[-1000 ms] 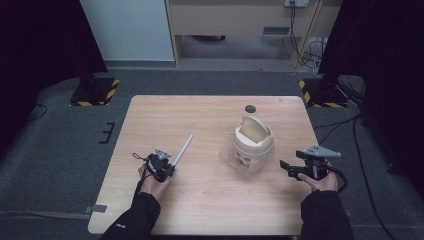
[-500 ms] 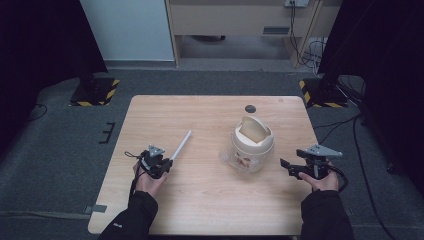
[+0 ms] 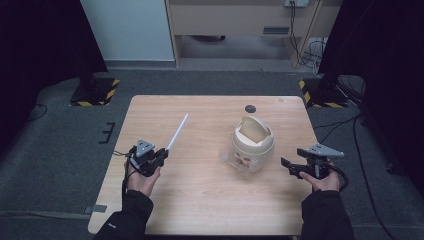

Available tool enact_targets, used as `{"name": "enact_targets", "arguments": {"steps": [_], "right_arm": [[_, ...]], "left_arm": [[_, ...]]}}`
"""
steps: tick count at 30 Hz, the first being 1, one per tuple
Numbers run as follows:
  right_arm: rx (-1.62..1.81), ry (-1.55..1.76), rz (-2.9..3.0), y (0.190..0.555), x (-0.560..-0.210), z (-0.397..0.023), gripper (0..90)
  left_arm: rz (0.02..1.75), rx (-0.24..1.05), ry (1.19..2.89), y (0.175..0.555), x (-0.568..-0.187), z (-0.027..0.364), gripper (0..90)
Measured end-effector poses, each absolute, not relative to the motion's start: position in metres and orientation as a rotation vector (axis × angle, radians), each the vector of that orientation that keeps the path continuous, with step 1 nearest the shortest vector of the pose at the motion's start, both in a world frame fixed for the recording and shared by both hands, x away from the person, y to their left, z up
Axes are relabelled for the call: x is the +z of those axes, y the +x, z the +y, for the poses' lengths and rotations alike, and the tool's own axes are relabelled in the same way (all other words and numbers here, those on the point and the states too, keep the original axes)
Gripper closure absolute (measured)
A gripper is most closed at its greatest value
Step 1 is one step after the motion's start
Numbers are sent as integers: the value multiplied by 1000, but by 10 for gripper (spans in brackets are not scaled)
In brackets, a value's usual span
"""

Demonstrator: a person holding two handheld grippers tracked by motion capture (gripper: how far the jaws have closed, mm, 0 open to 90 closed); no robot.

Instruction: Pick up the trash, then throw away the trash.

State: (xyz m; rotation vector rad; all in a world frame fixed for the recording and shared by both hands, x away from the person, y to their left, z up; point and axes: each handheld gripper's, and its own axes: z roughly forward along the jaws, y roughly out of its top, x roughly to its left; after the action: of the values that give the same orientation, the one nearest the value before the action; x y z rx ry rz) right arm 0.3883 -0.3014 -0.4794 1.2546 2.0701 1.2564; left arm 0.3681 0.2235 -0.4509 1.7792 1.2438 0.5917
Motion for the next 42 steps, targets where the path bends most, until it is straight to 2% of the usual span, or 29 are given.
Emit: {"name": "enact_targets", "arguments": {"steps": [11,26,42], "right_arm": [[1343,1201,2018,387,-465,-300,186],[1549,1121,1890,379,-420,-292,191],[1755,1022,1847,371,-388,-269,214]], "left_arm": [[1151,644,1659,355,-417,223,800],[994,684,1587,333,-382,203,800],[895,684,1562,322,-373,188,799]]}}
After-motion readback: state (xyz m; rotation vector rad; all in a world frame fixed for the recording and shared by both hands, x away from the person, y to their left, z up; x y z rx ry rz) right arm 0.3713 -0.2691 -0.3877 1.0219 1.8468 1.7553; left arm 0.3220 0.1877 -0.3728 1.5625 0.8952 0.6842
